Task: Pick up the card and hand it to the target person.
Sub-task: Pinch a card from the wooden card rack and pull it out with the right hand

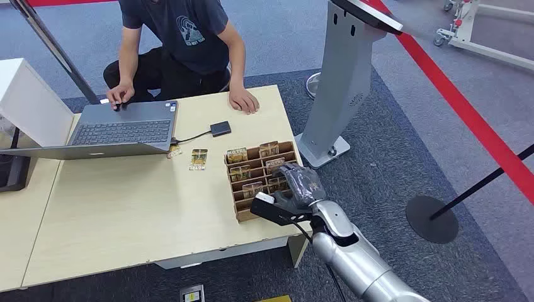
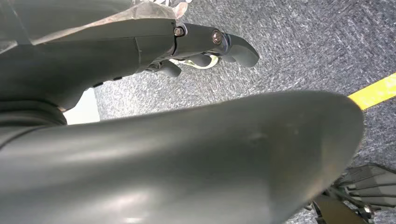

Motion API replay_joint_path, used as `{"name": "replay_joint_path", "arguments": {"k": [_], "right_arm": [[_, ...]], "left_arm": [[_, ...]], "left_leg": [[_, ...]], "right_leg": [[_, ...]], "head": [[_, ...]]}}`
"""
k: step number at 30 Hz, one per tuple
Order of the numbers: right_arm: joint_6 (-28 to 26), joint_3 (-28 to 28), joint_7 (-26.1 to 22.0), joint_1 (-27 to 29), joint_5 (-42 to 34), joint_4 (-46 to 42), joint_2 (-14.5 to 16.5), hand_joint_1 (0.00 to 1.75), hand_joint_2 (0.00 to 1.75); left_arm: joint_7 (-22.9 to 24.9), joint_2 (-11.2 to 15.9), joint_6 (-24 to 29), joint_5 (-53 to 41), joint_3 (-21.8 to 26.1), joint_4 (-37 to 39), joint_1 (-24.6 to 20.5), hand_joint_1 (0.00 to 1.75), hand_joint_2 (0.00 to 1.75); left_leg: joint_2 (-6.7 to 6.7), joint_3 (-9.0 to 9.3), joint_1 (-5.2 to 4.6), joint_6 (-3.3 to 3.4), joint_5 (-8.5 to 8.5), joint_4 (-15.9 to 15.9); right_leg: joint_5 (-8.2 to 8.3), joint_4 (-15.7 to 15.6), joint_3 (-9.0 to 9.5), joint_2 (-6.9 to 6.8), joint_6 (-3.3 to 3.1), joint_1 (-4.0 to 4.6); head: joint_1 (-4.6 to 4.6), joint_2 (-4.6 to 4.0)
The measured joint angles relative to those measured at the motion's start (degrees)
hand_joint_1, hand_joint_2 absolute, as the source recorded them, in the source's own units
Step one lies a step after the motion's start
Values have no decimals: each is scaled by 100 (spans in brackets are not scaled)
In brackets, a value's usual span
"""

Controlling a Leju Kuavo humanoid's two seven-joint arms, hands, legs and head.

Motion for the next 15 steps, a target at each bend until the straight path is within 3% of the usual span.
{"name": "replay_joint_path", "arguments": {"k": [7, 15], "right_arm": [[-21, 6, 22, 1, 63, 7, -1, 110, 175], [-227, 61, 214, 5, 698, 50, -2, 88, 175]], "left_arm": [[0, 0, 0, -1, -1, 0, 0, 0, 0], [0, 0, 0, 29, -3, 0, -1, 0, 0]], "left_leg": [[0, 0, 0, 0, 0, 0], [0, 1, 0, -1, 0, 0]], "right_leg": [[0, 0, 0, 0, 0, 0], [0, 0, -1, 0, 0, 0]], "head": [[-1, 0], [-2, 0]]}}
